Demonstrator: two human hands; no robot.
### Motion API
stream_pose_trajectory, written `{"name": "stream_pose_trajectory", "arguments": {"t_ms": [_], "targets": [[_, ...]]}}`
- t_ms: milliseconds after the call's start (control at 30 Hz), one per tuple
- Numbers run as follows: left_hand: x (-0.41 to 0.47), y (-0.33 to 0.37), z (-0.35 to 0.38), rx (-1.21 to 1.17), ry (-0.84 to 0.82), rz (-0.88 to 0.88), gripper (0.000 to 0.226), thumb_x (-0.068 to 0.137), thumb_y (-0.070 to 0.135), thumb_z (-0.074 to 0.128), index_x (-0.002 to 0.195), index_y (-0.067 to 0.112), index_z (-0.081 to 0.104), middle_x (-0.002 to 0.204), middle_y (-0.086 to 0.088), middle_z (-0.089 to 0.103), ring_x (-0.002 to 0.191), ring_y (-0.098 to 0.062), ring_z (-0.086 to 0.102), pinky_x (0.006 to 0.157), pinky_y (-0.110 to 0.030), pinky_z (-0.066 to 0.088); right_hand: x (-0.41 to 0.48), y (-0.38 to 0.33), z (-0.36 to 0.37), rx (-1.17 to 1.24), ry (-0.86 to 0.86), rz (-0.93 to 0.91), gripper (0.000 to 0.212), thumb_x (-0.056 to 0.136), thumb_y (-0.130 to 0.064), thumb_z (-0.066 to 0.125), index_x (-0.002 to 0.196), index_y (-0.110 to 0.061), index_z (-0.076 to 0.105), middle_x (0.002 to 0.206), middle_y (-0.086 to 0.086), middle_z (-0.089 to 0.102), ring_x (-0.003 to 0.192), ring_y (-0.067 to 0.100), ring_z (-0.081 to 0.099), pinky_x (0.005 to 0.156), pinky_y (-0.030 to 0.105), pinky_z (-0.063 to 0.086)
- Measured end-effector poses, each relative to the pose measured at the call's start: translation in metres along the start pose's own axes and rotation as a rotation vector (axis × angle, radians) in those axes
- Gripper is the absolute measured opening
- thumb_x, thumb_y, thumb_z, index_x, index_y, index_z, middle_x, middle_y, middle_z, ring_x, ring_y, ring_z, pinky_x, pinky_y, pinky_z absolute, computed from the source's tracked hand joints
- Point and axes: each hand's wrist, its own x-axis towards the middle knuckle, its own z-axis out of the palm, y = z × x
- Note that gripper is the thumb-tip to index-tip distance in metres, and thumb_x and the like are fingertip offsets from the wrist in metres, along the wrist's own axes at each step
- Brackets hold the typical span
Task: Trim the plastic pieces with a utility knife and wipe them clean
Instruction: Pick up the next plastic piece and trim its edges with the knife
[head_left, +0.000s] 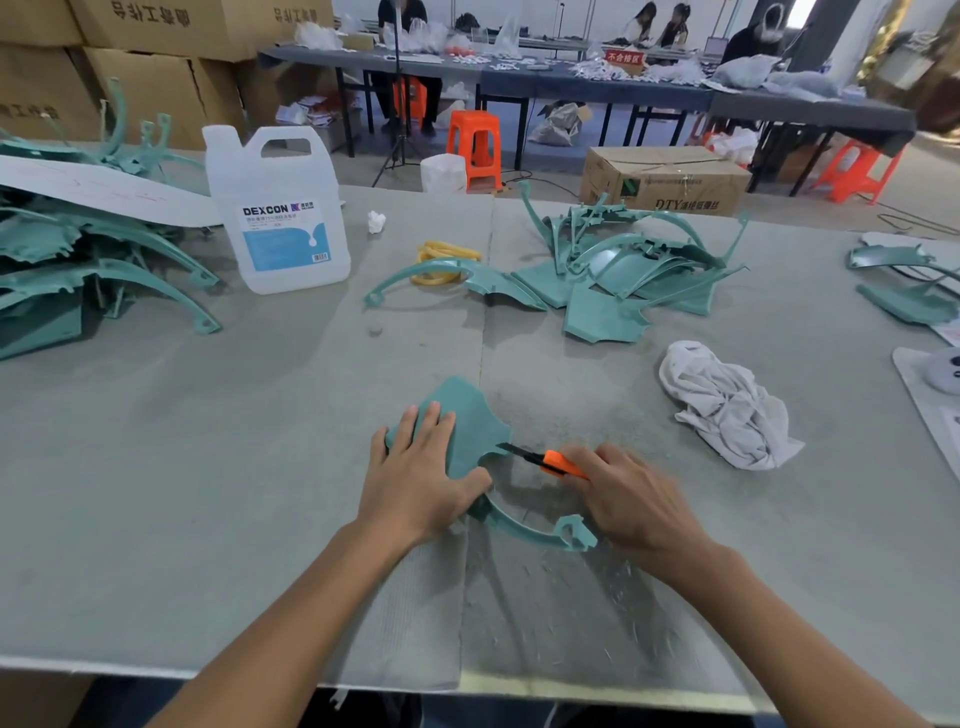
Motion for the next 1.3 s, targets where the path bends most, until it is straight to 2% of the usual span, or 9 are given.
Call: {"name": "stream_pose_trajectory", "arguments": {"t_ms": [167,300,467,633,767,867,1067,1200,1300], "targets": [[0.000,0.001,-0.001,0.010,-0.012,0.003,0.096,0.075,0.070,0.024,0.160,0.028,0.012,0.169,0.008,-0.002,0.153,-0.011,-0.011,0.124,-0.044,-0.006,0.003,0.001,-0.004,0.002,0.021,0.020,0.032,0.104,-0.057,0.027,0.131,-0.044,0.039,0.095,-0.008,0.047,0.092,0.023,0.055,0.069,0.035,0.040],[0.000,0.000,-0.001,0.005,-0.017,0.004,0.097,0.073,0.071,0.021,0.160,0.028,0.011,0.169,0.008,-0.002,0.153,-0.011,-0.012,0.123,-0.044,-0.007,0.001,0.000,-0.010,0.173,0.081,0.049,0.034,0.102,-0.057,0.027,0.129,-0.043,0.042,0.094,-0.005,0.052,0.083,0.023,0.056,0.069,0.039,0.047],[0.000,0.000,-0.001,-0.001,-0.012,0.003,0.099,0.071,0.073,0.019,0.160,0.028,0.012,0.169,0.009,-0.002,0.153,-0.010,-0.011,0.123,-0.043,-0.007,0.005,0.002,-0.009,0.107,-0.003,-0.001,0.031,0.105,-0.052,0.032,0.134,-0.045,0.041,0.098,-0.006,0.054,0.085,0.019,0.053,0.066,0.034,0.038],[0.000,0.000,-0.001,0.001,-0.018,0.004,0.098,0.072,0.071,0.021,0.160,0.028,0.012,0.169,0.009,-0.002,0.153,-0.010,-0.012,0.123,-0.043,-0.008,0.013,0.006,-0.017,0.155,-0.026,0.078,0.033,0.106,-0.050,0.033,0.139,-0.047,0.040,0.102,-0.003,0.057,0.092,0.027,0.060,0.079,0.042,0.049],[0.000,0.000,0.000,-0.001,-0.006,0.008,0.099,0.071,0.072,0.019,0.160,0.029,0.012,0.169,0.008,-0.002,0.153,-0.010,-0.012,0.123,-0.043,-0.008,0.009,0.007,-0.020,0.170,-0.076,0.012,0.032,0.106,-0.051,0.035,0.137,-0.048,0.042,0.105,-0.005,0.059,0.093,0.024,0.059,0.080,0.042,0.050],[0.001,-0.001,0.002,-0.010,-0.005,0.009,0.099,0.070,0.072,0.020,0.160,0.029,0.012,0.169,0.009,-0.002,0.153,-0.010,-0.012,0.123,-0.043,-0.008,0.014,0.006,-0.023,0.168,-0.083,0.037,0.034,0.107,-0.049,0.035,0.139,-0.044,0.044,0.107,-0.002,0.061,0.092,0.024,0.059,0.082,0.043,0.051],[0.003,-0.005,0.005,-0.042,-0.008,0.027,0.098,0.070,0.072,0.024,0.159,0.032,0.013,0.168,0.012,-0.002,0.152,-0.006,-0.013,0.123,-0.042,-0.009,0.016,0.006,-0.030,0.194,-0.108,0.000,0.034,0.107,-0.045,0.037,0.139,-0.039,0.047,0.104,-0.002,0.060,0.090,0.023,0.059,0.081,0.043,0.051],[0.003,-0.006,0.005,-0.042,-0.014,0.030,0.099,0.069,0.072,0.025,0.159,0.032,0.015,0.168,0.012,-0.001,0.152,-0.006,-0.012,0.123,-0.041,-0.010,0.020,0.007,-0.032,0.207,-0.136,0.009,0.030,0.107,-0.045,0.039,0.134,-0.040,0.051,0.095,-0.004,0.052,0.080,0.019,0.056,0.075,0.039,0.049],[0.004,-0.002,0.002,-0.057,-0.028,0.021,0.102,0.065,0.072,0.025,0.158,0.030,0.018,0.168,0.010,0.002,0.153,-0.009,-0.011,0.123,-0.045,-0.009,0.022,0.004,-0.031,0.210,-0.131,0.022,0.029,0.107,-0.045,0.040,0.132,-0.039,0.052,0.095,-0.003,0.050,0.079,0.018,0.055,0.077,0.040,0.051]]}}
